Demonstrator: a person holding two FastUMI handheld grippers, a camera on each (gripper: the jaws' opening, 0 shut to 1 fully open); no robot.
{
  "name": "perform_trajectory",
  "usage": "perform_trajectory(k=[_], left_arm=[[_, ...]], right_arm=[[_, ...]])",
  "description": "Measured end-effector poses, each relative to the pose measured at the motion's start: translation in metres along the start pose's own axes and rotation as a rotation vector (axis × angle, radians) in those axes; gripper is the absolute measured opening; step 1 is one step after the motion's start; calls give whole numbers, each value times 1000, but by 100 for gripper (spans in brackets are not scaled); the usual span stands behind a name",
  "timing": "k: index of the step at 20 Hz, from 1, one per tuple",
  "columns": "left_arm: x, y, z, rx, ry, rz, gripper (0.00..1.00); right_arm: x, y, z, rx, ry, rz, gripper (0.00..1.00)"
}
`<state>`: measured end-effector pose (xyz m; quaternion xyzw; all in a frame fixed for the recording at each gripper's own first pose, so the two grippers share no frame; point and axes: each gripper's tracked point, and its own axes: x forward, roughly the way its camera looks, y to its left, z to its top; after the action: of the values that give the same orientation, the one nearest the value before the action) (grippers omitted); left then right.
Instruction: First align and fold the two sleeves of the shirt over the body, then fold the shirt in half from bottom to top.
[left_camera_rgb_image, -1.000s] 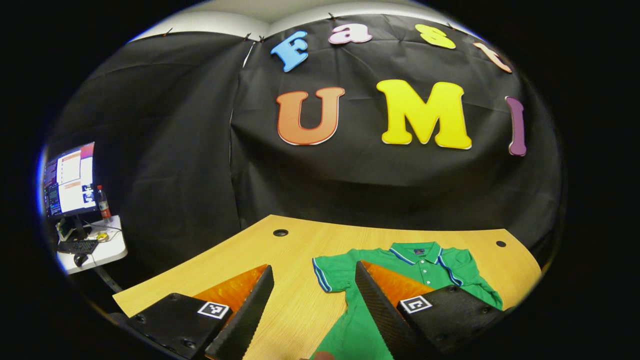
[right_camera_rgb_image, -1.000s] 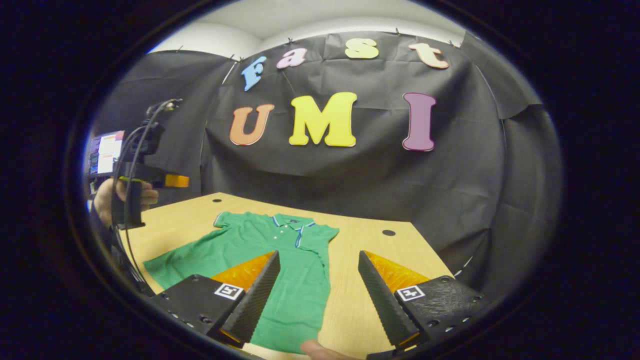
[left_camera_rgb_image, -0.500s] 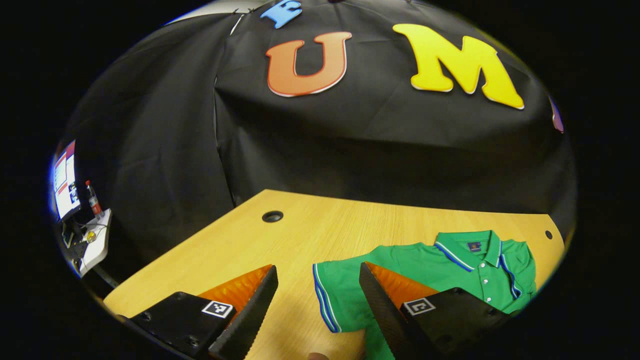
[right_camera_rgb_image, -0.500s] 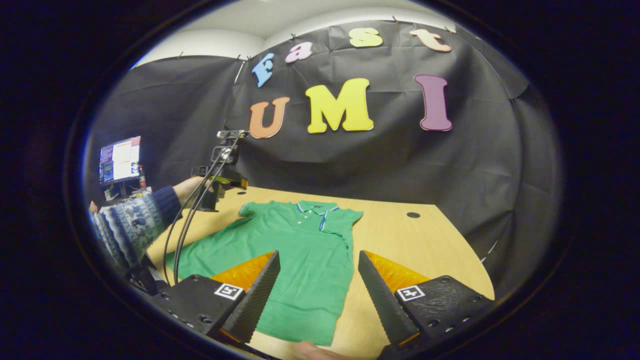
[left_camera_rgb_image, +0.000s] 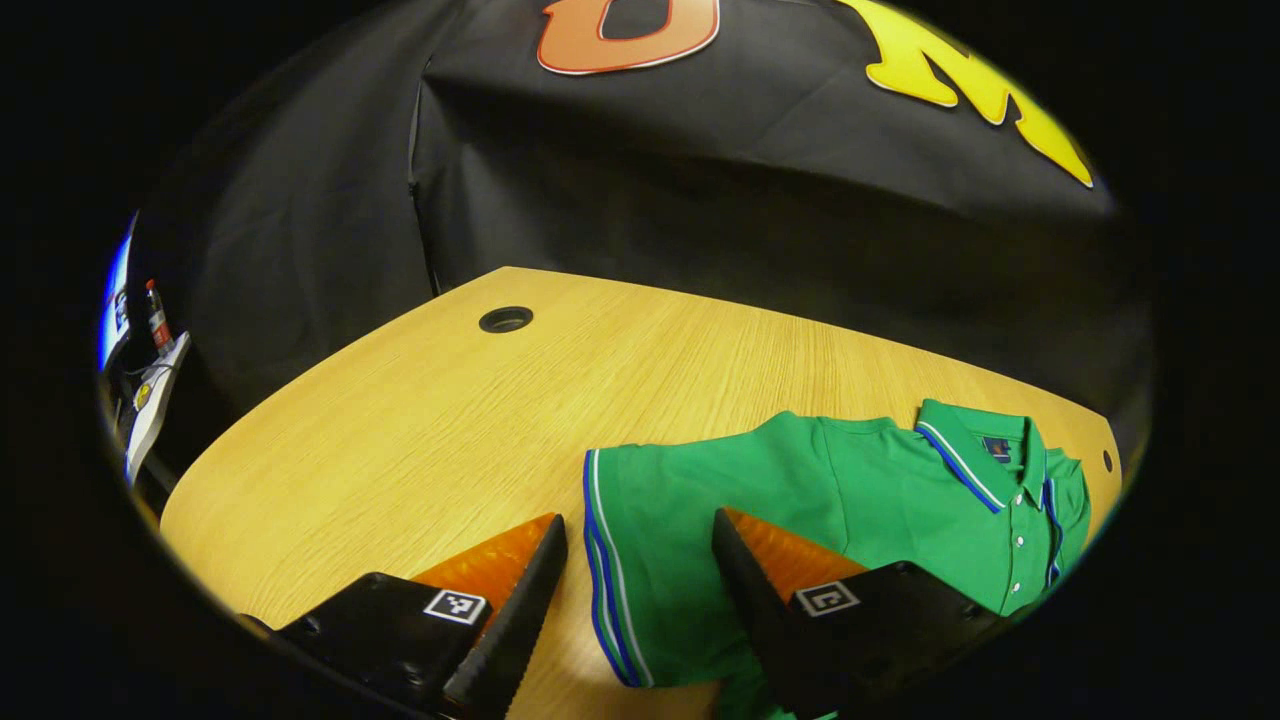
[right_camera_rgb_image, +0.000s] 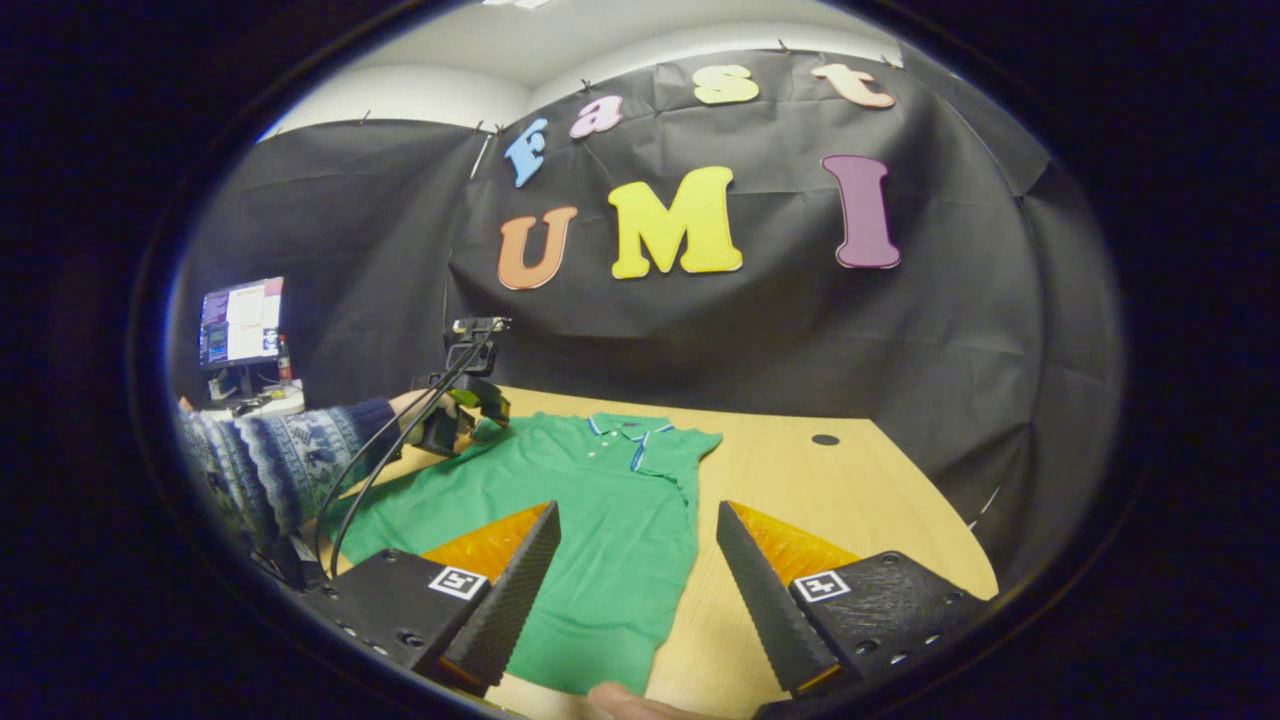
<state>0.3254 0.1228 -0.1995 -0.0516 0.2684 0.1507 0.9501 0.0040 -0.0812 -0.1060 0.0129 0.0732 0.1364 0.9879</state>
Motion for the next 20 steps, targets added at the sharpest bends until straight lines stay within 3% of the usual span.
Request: perform_trajectory(k=[3, 5, 6, 8, 13, 20], left_arm=[[4, 1, 3, 9, 25, -11, 87], [5, -4, 3, -20, 37, -44, 36], [5, -4, 3, -24, 38, -55, 22], [4, -6, 4, -22, 47, -63, 14], [-15, -29, 30, -13, -15, -78, 11], [-42, -105, 54, 181, -78, -135, 13]], right_arm=[[8, 1, -1, 24, 13, 5, 96], [10, 4, -2, 22, 17, 7, 95], [10, 4, -4, 13, 19, 4, 94], [11, 2, -8, -11, 33, -5, 94], [9, -7, -6, 16, 33, -31, 94], [7, -17, 3, 12, 10, -91, 94]])
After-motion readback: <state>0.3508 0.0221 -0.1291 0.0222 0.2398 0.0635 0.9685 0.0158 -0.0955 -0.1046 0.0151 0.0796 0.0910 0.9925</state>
